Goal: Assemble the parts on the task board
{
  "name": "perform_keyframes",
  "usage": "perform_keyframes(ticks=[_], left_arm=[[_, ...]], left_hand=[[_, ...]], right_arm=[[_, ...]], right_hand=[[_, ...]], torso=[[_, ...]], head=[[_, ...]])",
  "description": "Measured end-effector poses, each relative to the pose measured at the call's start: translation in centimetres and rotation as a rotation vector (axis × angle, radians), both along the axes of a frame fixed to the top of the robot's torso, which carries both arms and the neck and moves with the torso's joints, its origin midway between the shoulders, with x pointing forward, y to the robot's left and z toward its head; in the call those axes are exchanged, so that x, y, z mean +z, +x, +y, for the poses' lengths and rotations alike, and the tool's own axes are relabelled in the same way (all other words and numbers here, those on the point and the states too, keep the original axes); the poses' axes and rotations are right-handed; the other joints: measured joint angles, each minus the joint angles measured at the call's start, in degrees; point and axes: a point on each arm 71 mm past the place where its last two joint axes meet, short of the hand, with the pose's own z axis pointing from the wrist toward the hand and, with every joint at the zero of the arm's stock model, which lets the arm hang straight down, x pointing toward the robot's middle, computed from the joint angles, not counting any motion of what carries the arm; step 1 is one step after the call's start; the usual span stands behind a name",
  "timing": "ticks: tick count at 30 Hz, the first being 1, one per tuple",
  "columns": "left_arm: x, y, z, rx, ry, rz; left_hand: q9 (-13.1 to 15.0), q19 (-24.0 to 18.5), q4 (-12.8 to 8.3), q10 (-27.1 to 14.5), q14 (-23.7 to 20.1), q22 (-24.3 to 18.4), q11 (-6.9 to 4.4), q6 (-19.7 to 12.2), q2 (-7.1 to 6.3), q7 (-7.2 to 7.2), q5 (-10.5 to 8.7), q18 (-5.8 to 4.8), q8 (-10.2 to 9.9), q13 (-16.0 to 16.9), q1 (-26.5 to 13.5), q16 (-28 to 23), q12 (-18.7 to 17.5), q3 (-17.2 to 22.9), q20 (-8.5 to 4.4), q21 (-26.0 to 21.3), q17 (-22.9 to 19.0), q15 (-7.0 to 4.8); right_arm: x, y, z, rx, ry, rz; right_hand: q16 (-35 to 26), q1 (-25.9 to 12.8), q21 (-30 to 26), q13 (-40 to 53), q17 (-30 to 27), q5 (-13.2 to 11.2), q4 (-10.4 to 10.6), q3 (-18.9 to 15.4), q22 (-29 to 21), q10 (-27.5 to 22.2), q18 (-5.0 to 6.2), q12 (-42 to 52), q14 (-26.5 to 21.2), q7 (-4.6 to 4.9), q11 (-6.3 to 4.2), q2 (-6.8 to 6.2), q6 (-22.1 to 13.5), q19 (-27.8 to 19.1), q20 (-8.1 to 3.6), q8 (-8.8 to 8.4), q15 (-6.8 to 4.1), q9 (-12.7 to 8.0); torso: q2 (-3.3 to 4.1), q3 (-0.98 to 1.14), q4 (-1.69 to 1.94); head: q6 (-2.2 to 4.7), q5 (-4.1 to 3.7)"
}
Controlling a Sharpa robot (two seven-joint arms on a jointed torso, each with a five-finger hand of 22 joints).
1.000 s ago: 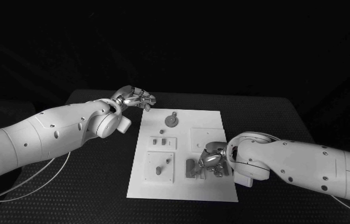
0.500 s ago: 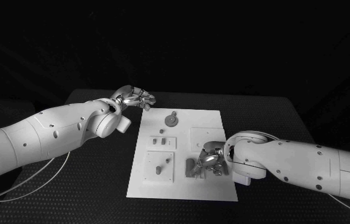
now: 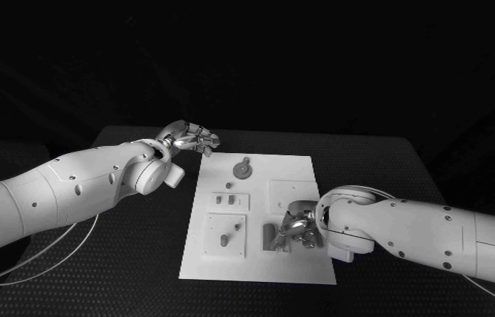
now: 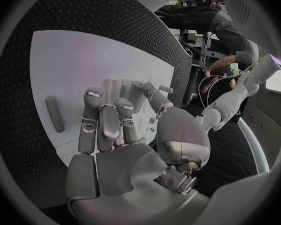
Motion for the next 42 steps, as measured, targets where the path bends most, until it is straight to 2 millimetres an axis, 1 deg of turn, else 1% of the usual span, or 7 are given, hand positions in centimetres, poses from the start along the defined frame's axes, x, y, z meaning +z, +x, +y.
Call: perform_keyframes(ticks=[10, 12, 20, 31, 36, 38, 42], left_arm=[[0.0, 0.0, 0.1, 0.001, 0.000, 0.000], [0.0, 0.0, 0.1, 0.001, 0.000, 0.000], [0.0, 0.0, 0.1, 0.001, 0.000, 0.000], [0.0, 0.0, 0.1, 0.001, 0.000, 0.000], [0.0, 0.0, 0.1, 0.002, 0.000, 0.000], [0.0, 0.0, 0.1, 0.001, 0.000, 0.000], [0.0, 0.0, 0.1, 0.001, 0.000, 0.000]], left_hand=[[0.0, 0.0, 0.0, 0.0, 0.0, 0.0, 0.00, 0.0, 0.00, 0.00, 0.00, 0.00, 0.0, 0.0, 0.0, 0.0, 0.0, 0.0, 0.00, 0.0, 0.1, 0.00], [0.0, 0.1, 0.0, 0.0, 0.0, 0.0, 0.00, 0.0, 0.00, 0.00, 0.00, -0.02, 0.0, 0.0, 0.0, 0.0, 0.0, 0.0, -0.14, 0.0, 0.1, 0.00], [0.0, 0.2, 0.0, 0.0, 0.0, 0.0, 0.00, 0.0, 0.22, 0.00, 0.00, -0.11, 0.0, 0.0, -0.2, 0.0, 0.0, 0.0, -0.22, 0.0, 0.1, 0.00], [0.0, 0.2, 0.0, 0.0, 0.0, 0.0, 0.00, 0.0, 0.22, 0.00, 0.00, -0.13, 0.0, -0.1, -0.2, 0.0, 0.0, 0.0, -0.21, 0.0, 0.2, 0.00], [0.0, 0.2, 0.0, 0.0, 0.0, 0.0, 0.00, 0.0, 0.22, 0.00, 0.00, -0.13, 0.0, 0.0, -0.2, 0.0, 0.0, 0.0, -0.21, 0.0, 0.2, 0.00], [0.0, 0.2, 0.0, 0.0, 0.0, 0.0, 0.00, 0.0, 0.22, 0.00, 0.00, -0.14, 0.0, 0.0, -0.2, 0.0, 0.0, 0.0, -0.21, 0.0, 0.2, 0.00], [0.0, 0.2, 0.0, 0.0, 0.0, 0.0, 0.00, 0.0, 0.22, 0.00, 0.00, -0.15, 0.0, 0.0, -0.2, -0.2, 0.0, 0.0, -0.21, 0.0, 0.2, 0.00]], right_arm=[[-0.1, 0.0, 0.0, 0.007, -0.011, -0.010], [0.0, 0.1, -0.1, 0.006, -0.013, -0.012], [0.0, 0.3, -0.2, -0.001, -0.019, -0.025], [0.1, 0.3, -0.6, -0.010, -0.018, -0.030], [0.2, 0.2, -1.6, -0.026, -0.002, -0.036], [0.5, 0.3, -2.2, -0.036, 0.008, -0.045], [1.8, 0.9, -3.2, -0.054, 0.027, -0.077]], right_hand=[[0.2, -0.2, 0.0, 0.0, 0.2, 0.0, -1.2, -0.3, 0.0, 0.2, 0.01, 0.0, 0.0, -0.13, -0.20, 1.38, 0.2, 0.1, 0.09, 0.00, 0.02, -0.1], [0.2, -0.1, 0.0, 0.0, 0.2, 0.0, -1.4, -0.1, 0.0, 0.2, 0.01, 0.0, 0.0, -0.13, -0.20, 2.89, 0.2, 0.1, 0.09, 0.00, 0.03, -0.2], [0.2, 0.3, 0.0, 0.0, 0.3, 0.0, -1.6, -0.3, 0.0, 0.4, 0.03, 0.0, 0.1, -0.32, -0.40, 2.36, 0.4, 0.1, 0.10, 0.00, 0.11, -0.3], [0.4, 2.1, 0.0, 0.2, 0.3, 0.0, -1.8, -0.8, 0.0, 0.5, 0.06, 0.0, 0.1, -0.28, -0.31, 1.37, 0.5, 0.1, 0.11, 0.00, 0.12, -0.3], [0.4, 1.7, 0.0, 0.2, 0.1, 0.0, -1.8, -1.5, 0.0, 0.5, 0.07, 0.0, 0.1, -0.28, -0.31, -0.80, 0.5, 0.1, 0.12, -0.22, 0.13, -0.4], [0.4, 1.8, 0.0, 0.2, 0.1, 0.0, -1.8, -1.7, 0.0, 0.5, 0.08, 0.0, 0.1, 0.13, -0.28, -1.93, 0.1, 0.1, 0.12, -0.90, 0.13, -0.6], [0.4, 1.3, 0.0, 0.3, -0.1, 0.0, -1.5, -1.9, 0.0, 0.7, 0.07, 0.0, 0.1, 0.47, -0.11, -3.07, -0.2, 0.1, 0.13, -1.08, 0.13, -0.6]], torso=[[-0.01, -0.01, 0.00], [0.00, 0.00, 0.00], [0.00, 0.02, 0.00], [0.01, 0.04, -0.01], [0.00, 0.04, -0.01], [0.00, 0.08, -0.04], [-0.01, 0.12, -0.07]], head=[[0.00, -0.08], [0.00, -0.08], [0.00, -0.07], [0.05, -0.08], [0.17, -0.12], [0.24, -0.12], [0.46, -0.08]])
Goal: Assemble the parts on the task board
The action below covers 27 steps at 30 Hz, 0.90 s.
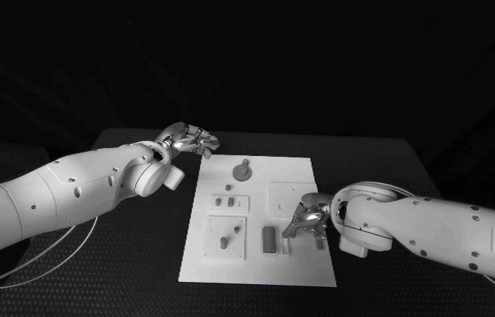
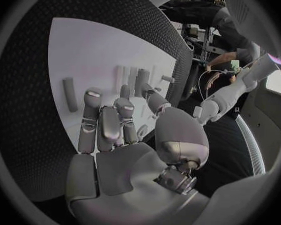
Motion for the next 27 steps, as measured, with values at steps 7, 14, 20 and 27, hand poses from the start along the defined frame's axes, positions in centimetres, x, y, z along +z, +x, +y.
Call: perform_keyframes(ticks=[7, 14, 20, 27], left_arm=[[0.0, 0.0, 0.1, 0.001, 0.000, -0.001], [0.0, 0.0, 0.1, 0.000, -0.001, -0.001], [0.0, -0.1, 0.3, 0.002, 0.000, -0.001], [0.0, -0.1, 0.2, 0.001, 0.000, -0.001]], left_hand=[[0.0, 0.0, 0.1, 0.0, 0.0, 0.1, 0.00, 0.0, 0.00, 0.00, 0.00, -0.10, 0.0, 0.0, 0.0, 0.0, 0.0, -0.1, 0.00, -0.2, 0.1, 0.00], [0.0, 0.0, 0.1, 0.0, 0.0, 0.0, 0.00, 0.0, 0.00, 0.00, 0.00, 0.62, 0.0, 0.0, 0.0, 0.0, 0.0, -0.1, 0.01, -0.2, 0.1, 0.00], [0.0, 0.0, 0.1, 0.0, 0.2, 0.0, 0.00, 0.0, 0.00, 0.00, 0.00, 0.62, 0.0, 0.0, 0.0, 0.0, 0.1, -0.1, 0.00, -0.2, 0.1, 0.20], [0.0, 0.0, 0.1, 0.0, 0.2, 0.1, 0.00, 0.0, 0.00, 0.00, 0.00, 0.60, 0.0, 0.0, 0.0, 0.0, 0.2, -0.1, 0.01, -0.2, 0.2, 0.20]], right_arm=[[2.1, 1.4, -3.0, -0.053, -0.001, -0.036], [2.4, 1.7, -5.7, -0.086, -0.053, -0.027], [2.2, 1.5, -6.7, -0.087, -0.105, -0.016], [1.3, 1.1, -6.9, -0.074, -0.155, -0.009]], right_hand=[[0.0, -0.3, 0.0, 0.2, -0.2, 0.0, 0.1, 0.1, 0.0, 0.2, 0.00, 0.0, 0.0, 0.27, 0.20, -0.41, -0.3, 0.0, 0.01, -0.19, 0.01, 0.1], [0.0, -0.3, -0.2, 0.6, -0.1, 0.0, 0.2, 0.2, 0.0, 0.2, 0.01, 0.0, 0.1, -0.01, 0.21, -0.41, 0.2, 0.1, 0.09, 0.22, 0.09, 0.9], [0.0, -0.5, -0.2, 0.4, -0.6, 0.0, 0.2, 0.2, 0.0, 0.2, 0.02, 0.0, 0.1, 0.03, 0.21, -0.62, 0.3, 0.1, 0.09, 0.22, 0.09, 1.1], [0.0, -1.7, -0.5, 0.3, -0.9, 0.0, 0.4, 0.4, 0.0, 0.2, 0.02, 0.0, 0.1, 0.04, 0.21, -1.31, 0.3, 0.1, 0.10, 0.22, 0.10, 1.1]], torso=[[-0.01, 0.03, -0.10], [-0.04, 0.01, -0.14], [-0.01, 0.00, -0.08], [-0.03, -0.05, -0.23]], head=[[0.16, -0.06], [0.34, -0.31], [0.33, -0.37], [0.27, -0.41]])
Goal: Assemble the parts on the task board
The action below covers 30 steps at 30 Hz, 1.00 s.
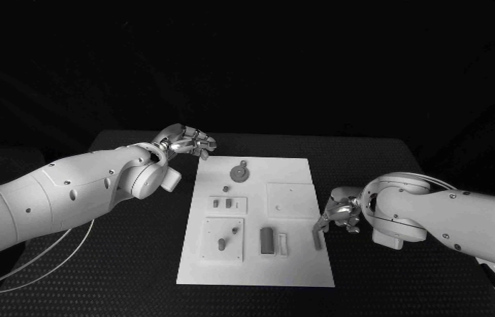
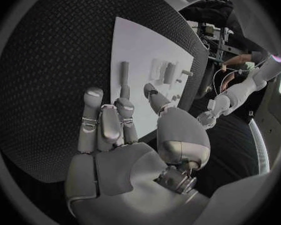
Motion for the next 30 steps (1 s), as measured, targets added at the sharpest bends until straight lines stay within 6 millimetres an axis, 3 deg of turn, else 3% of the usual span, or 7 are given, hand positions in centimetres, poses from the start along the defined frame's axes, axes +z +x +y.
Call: perform_keyframes(ticks=[9, 24, 30], left_arm=[[0.0, 0.0, -0.1, -0.002, -0.001, 0.000], [0.0, -0.1, -0.1, -0.004, -0.002, 0.000], [0.0, -0.1, -0.2, -0.008, -0.004, 0.001]], left_hand=[[0.0, 0.0, 0.0, 0.0, 0.0, 0.0, 0.00, 0.0, 0.00, 0.00, 0.00, -0.02, 0.0, 0.0, 0.0, -0.1, 0.0, 0.0, 0.00, 0.0, 0.0, 0.00], [0.0, 0.0, 0.0, 0.0, 0.0, 0.0, 0.00, 0.0, 0.00, 0.00, 0.00, -0.10, 0.0, 0.0, 0.0, -0.2, 0.0, 0.0, 0.00, 0.0, 0.2, 0.00], [0.0, 0.0, 0.0, 0.0, 0.0, 0.0, 0.00, 0.0, 0.00, 0.00, 0.00, -0.13, 0.0, 0.0, 0.0, -0.2, 0.0, 0.0, 0.00, 0.0, 0.1, 0.00]], right_arm=[[-2.0, -0.4, 0.2, 0.008, -0.039, 0.025], [-3.5, -0.8, 1.5, 0.043, -0.061, 0.037], [-4.2, -0.7, 2.1, 0.063, -0.083, 0.022]], right_hand=[[-0.3, -1.0, 0.0, -0.1, -0.1, 0.0, 1.2, 0.8, 0.0, 0.0, 0.01, -0.2, 0.0, 0.00, 0.00, -1.05, 0.0, 0.0, 0.00, 0.00, 0.00, 0.1], [-0.3, -1.3, 0.0, 0.0, -0.1, 0.0, 2.0, 1.4, 0.0, 0.0, 0.01, -0.2, 0.0, 0.00, 0.00, -1.26, 0.0, 0.0, 0.01, 0.00, 0.01, 0.2], [-0.3, 0.4, 0.0, 0.0, 0.0, 0.0, 0.5, 2.0, 0.0, 0.1, 0.00, -0.2, 0.1, 0.70, 0.10, 0.84, 0.9, 0.1, 0.10, 0.21, 0.10, 0.5]], torso=[[-0.03, -0.04, 0.04], [0.00, -0.08, 0.06], [-0.01, -0.08, 0.09]], head=[[0.16, -0.14], [-0.35, -0.11], [-0.46, -0.18]])
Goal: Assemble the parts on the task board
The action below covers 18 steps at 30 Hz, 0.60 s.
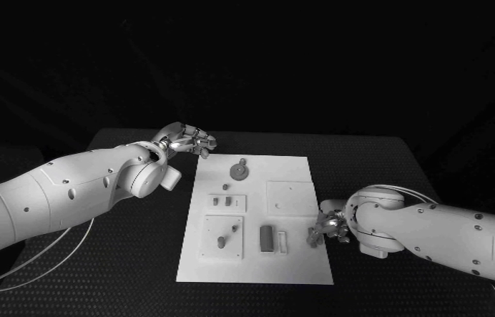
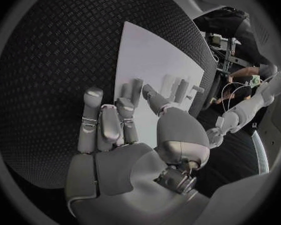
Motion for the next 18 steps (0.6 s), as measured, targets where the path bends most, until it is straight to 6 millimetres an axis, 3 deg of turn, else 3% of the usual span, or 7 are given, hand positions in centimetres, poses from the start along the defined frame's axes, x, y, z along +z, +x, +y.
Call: perform_keyframes(ticks=[5, 14, 18], left_arm=[[0.0, 0.0, 0.1, 0.001, 0.000, 0.000], [0.0, -0.1, 0.0, -0.001, -0.001, 0.001], [0.0, -0.1, 0.1, -0.001, -0.001, 0.001]], left_hand=[[0.0, 0.0, 0.1, 0.0, 0.0, 0.0, 0.00, 0.0, 0.00, 0.00, 0.00, -0.04, 0.0, 0.0, 0.0, 0.0, 0.0, -0.1, 0.00, 0.0, 0.1, 0.00], [0.0, 0.0, 0.1, 0.0, 0.0, 0.0, 0.00, 0.0, 0.00, 0.00, 0.00, -0.29, 0.0, -0.1, 0.0, 0.0, 0.0, -0.1, 0.00, 0.0, 0.1, 0.00], [0.0, 0.0, 0.1, 0.0, 0.0, 0.0, 0.00, 0.0, 0.00, 0.00, 0.00, -0.29, 0.0, 0.0, 0.0, 0.0, 0.0, -0.1, 0.00, 0.0, 0.1, 0.00]], right_arm=[[-0.1, 0.1, 0.5, 0.027, -0.017, -0.024], [-0.1, 0.2, 1.2, 0.053, -0.025, -0.063], [-0.1, 0.2, 1.4, 0.062, -0.031, -0.072]], right_hand=[[0.0, 0.8, 0.0, 0.1, 0.0, 0.0, -1.0, -0.1, 0.0, 0.1, 0.00, 0.0, 0.0, -0.13, 0.09, 1.39, -0.1, 0.0, 0.00, 0.00, 0.01, 0.2], [0.0, 1.4, 0.0, 0.1, -0.2, 0.0, -1.0, -0.1, 0.0, 0.2, 0.00, 0.0, -0.1, -0.25, 0.19, 1.97, 0.0, 0.0, 0.01, 0.02, 0.26, 0.2], [0.0, 1.6, 0.0, 0.1, -0.5, 0.0, -1.3, -0.4, 0.0, -0.3, -0.01, -0.3, -0.3, -0.78, 0.66, 2.20, -0.3, -0.1, 0.12, 0.04, 0.54, 0.2]], torso=[[0.00, 0.00, 0.06], [-0.01, -0.01, 0.07], [-0.01, -0.02, 0.07]], head=[[-0.18, 0.05], [-0.25, 0.20], [-0.19, 0.21]])
